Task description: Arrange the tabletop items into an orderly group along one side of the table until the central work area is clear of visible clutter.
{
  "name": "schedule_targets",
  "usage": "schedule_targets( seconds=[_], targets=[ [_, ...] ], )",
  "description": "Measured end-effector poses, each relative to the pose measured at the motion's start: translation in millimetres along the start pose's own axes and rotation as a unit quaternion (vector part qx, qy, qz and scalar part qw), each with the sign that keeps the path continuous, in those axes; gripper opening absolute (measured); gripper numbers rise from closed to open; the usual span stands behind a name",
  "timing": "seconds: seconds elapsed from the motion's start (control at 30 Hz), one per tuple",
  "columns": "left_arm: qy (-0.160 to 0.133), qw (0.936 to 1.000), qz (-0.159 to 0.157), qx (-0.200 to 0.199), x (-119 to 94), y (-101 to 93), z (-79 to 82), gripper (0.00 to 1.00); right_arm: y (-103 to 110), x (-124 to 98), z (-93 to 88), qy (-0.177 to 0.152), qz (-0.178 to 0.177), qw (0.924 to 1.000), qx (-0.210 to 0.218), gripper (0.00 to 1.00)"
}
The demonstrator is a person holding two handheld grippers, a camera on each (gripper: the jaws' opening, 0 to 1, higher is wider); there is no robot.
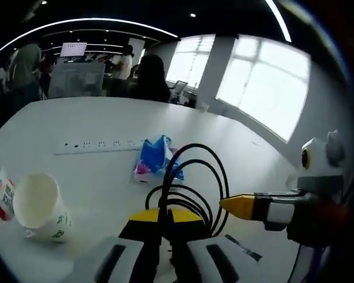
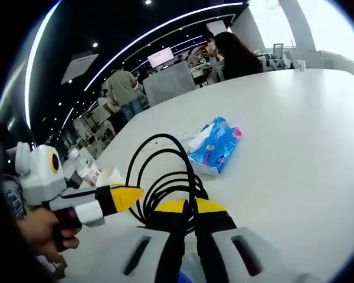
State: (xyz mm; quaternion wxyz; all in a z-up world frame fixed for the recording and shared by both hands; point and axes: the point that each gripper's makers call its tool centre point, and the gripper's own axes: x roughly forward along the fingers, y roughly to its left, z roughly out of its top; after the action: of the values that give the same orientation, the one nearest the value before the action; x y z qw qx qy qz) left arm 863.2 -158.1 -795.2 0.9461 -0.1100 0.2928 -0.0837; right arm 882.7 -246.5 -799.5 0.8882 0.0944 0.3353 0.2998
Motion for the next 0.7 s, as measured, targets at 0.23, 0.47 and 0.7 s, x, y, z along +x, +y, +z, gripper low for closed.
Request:
schedule_targets(
  seconds=[0.23, 0.47, 0.7],
  targets=[
    [-0.001, 0.9998, -0.018, 0.009, 3, -14.6, 3.7, 0.02, -10, -14, 0.3, -0.007, -0.01, 0.9999, 0.006, 0.0],
    [0.003, 0.999, -0.036, 0.027, 7, -36.1, 0.8, 0.02, -24, -34, -2.0, -0.011, -0.022, 0.9997, 0.001, 0.0],
    [0.01, 0.9974, -0.06, 0.039, 10, -63.6, -6.1, 0.02, -44, -56, -5.6, -0.022, -0.044, 0.9986, 0.019, 0.0]
  ],
)
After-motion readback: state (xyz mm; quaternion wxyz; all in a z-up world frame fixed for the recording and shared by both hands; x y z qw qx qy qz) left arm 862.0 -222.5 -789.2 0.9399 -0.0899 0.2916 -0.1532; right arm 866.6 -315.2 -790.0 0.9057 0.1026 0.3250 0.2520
